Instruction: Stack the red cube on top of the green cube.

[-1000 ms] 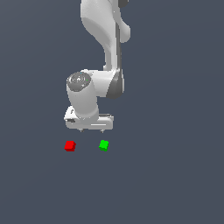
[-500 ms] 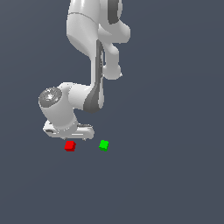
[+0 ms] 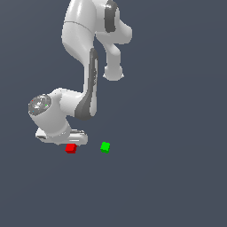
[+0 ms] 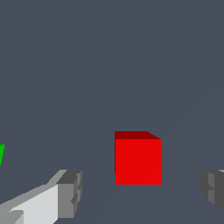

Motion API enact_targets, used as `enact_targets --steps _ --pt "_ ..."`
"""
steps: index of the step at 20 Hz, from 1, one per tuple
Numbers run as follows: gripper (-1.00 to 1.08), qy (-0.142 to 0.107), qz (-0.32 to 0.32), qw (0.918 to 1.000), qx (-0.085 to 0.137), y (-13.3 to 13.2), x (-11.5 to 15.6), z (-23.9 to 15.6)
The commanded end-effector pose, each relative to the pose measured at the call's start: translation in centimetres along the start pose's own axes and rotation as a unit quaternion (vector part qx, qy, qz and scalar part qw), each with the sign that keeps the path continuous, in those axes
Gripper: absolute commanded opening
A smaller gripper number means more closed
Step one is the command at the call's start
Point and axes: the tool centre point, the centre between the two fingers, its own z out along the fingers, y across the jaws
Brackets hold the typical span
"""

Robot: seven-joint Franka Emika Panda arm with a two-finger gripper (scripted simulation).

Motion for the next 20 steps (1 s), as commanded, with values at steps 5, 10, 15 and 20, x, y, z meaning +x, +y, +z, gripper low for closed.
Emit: enact_targets --steps 5,10,15,20 --pt "1.00 0.000 0.000 1.0000 0.000 0.3 0.1 0.2" --pt "1.00 0.000 0.000 1.0000 0.000 0.3 0.1 1.6" --pt "1.00 0.000 0.000 1.0000 0.000 0.3 0.1 4.3" --pt "1.00 0.000 0.000 1.0000 0.000 0.3 0.2 5.2"
